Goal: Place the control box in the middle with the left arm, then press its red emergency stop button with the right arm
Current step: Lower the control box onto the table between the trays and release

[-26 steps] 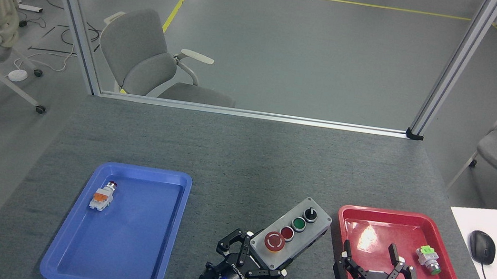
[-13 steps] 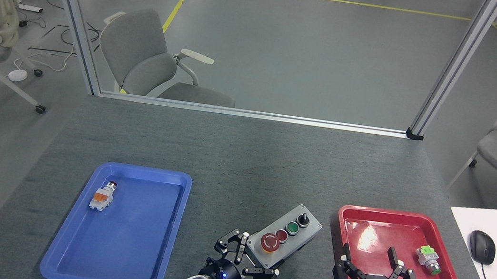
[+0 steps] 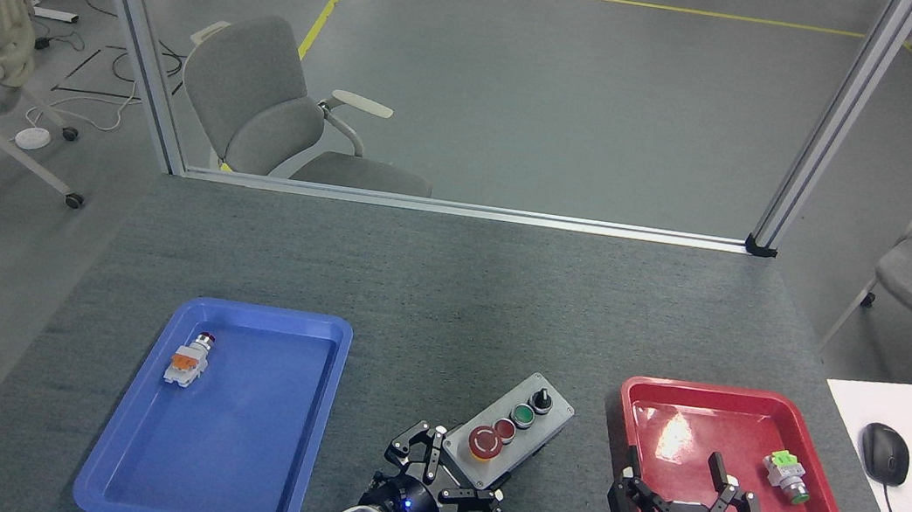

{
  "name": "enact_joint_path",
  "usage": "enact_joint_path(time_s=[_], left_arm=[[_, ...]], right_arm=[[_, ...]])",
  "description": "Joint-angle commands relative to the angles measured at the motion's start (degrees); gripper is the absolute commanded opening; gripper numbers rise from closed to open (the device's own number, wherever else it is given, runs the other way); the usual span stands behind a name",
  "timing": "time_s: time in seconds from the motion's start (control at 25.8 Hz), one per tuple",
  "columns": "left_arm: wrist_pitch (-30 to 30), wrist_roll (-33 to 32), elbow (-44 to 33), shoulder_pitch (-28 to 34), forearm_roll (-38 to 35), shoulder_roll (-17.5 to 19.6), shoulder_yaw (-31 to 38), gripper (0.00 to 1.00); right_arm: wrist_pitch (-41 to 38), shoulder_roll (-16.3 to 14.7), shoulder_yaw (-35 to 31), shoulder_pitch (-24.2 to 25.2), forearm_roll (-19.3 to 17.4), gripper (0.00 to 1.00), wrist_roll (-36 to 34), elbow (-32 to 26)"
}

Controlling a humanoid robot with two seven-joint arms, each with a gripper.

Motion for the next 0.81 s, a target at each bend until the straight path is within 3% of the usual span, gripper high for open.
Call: enact_joint_path(time_s=[0.0,0.16,0.27,0.39,0.58,0.78], left_arm=[[1.2,0.5,0.1,0.0,-0.1,0.0,0.0,0.28],[1.3,0.5,0.1,0.0,-0.1,0.0,0.0,0.47],[1.3,0.5,0.1,0.0,0.1,0.1,0.0,0.49],[1.9,0.5,0.1,0.0,0.1,0.0,0.0,0.66],[3.2,0.5,0.1,0.0,0.2,-0.1,0.0,0.77],[3.4,0.5,0.3,0.0,0.4,-0.1,0.0,0.95]], right_arm=[[0.0,0.1,0.3,-0.1,0.0,0.98,0.0,0.0],[0.0,0.1,0.5,-0.1,0.0,0.98,0.0,0.0],[0.0,0.1,0.7,-0.2,0.0,0.98,0.0,0.0],[0.0,0.2,1.2,-0.2,0.0,0.96,0.0,0.0],[0.0,0.5,1.8,-0.5,0.1,0.96,0.1,0.0],[0.0,0.6,1.8,-0.6,0.1,0.96,0.1,0.0]])
